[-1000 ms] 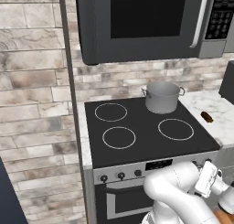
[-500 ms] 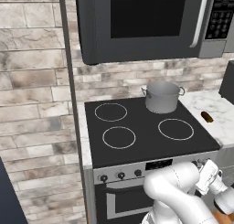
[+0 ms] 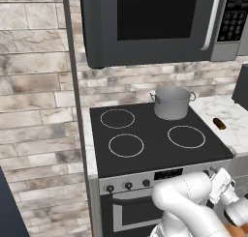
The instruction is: Turn on the burner for the pot on the stove. Wait thirty seconds for the pot to heat up. Then add the sweet potato to the pot.
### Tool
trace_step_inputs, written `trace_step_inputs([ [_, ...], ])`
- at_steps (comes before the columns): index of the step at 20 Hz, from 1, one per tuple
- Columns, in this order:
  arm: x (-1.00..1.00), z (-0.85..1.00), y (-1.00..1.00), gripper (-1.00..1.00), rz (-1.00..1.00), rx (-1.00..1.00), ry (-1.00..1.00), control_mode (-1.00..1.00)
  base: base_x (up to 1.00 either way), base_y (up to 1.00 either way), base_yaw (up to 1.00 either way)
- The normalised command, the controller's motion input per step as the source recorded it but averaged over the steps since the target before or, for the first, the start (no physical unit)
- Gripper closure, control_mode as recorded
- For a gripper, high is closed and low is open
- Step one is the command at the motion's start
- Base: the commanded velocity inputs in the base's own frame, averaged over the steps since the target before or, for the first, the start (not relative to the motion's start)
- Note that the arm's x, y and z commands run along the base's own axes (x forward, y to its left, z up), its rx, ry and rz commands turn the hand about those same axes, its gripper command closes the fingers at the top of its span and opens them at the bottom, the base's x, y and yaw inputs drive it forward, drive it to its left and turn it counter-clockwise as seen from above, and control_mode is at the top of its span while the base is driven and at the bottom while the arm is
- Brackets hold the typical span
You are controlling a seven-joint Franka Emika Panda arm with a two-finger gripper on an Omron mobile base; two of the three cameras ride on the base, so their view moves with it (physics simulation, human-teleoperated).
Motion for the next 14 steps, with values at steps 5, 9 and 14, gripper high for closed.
trace_step_inputs([
  [5,-0.86,0.08,-0.41,-1.0,-0.05,0.01,-0.07,-1.0,0.0,0.0,0.0],
  [9,-0.69,0.79,-0.49,-1.0,-0.13,0.12,-0.05,-1.0,0.0,0.0,0.0],
  [14,-0.11,1.0,-0.17,-1.0,-0.17,0.12,0.0,-1.0,0.0,0.0,0.0],
])
